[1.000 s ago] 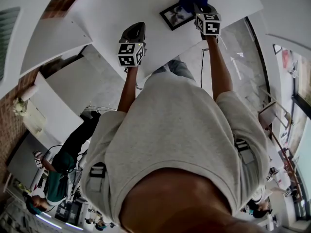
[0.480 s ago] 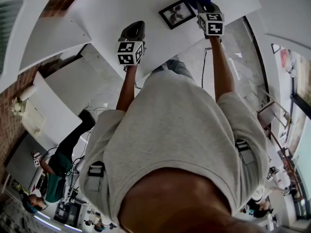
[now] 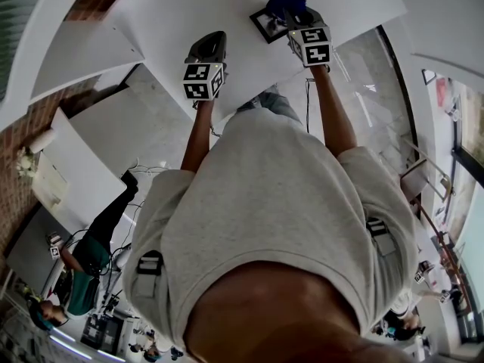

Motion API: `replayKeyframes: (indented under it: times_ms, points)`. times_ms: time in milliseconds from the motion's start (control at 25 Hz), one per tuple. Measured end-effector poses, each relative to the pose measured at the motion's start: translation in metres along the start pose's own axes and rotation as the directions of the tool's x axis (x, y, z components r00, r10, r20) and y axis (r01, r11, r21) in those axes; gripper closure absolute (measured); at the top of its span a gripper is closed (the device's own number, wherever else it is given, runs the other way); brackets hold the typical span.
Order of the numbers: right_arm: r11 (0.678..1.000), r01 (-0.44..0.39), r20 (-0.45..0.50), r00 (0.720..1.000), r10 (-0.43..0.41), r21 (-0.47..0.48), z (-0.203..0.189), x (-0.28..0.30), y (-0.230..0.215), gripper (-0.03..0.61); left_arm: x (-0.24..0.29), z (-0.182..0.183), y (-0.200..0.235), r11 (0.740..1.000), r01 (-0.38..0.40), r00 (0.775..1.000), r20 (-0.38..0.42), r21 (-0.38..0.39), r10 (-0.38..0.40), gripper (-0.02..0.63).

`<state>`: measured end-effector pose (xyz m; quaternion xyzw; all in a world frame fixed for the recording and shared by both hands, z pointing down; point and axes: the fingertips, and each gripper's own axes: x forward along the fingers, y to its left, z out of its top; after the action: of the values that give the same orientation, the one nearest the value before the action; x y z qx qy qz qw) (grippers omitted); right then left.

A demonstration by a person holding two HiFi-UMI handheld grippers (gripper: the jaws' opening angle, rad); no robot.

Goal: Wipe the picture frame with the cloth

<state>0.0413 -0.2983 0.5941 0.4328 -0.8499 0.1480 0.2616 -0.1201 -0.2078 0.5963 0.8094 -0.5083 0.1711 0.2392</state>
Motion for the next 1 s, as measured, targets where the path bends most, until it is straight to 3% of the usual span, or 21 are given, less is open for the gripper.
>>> replayKeyframes:
  times_ms: [440, 1000]
  points:
    - [0.994, -0.113, -0.035, 0.993, 0.112, -0.004, -0.022, 0.005, 0.066, 0.523, -0.005, -0.006, 0.000, 1.000, -0.004, 1.000, 0.003, -0.010, 0.004, 0.597]
    - [0.996, -0.082, -0.107, 0.991, 0.086, 0.040, -0.054, 0.023, 0.041, 0.523, -0.001, -0.006, 0.007, 1.000, -0.016, 1.000, -0.011, -0.014, 0.016, 0.597]
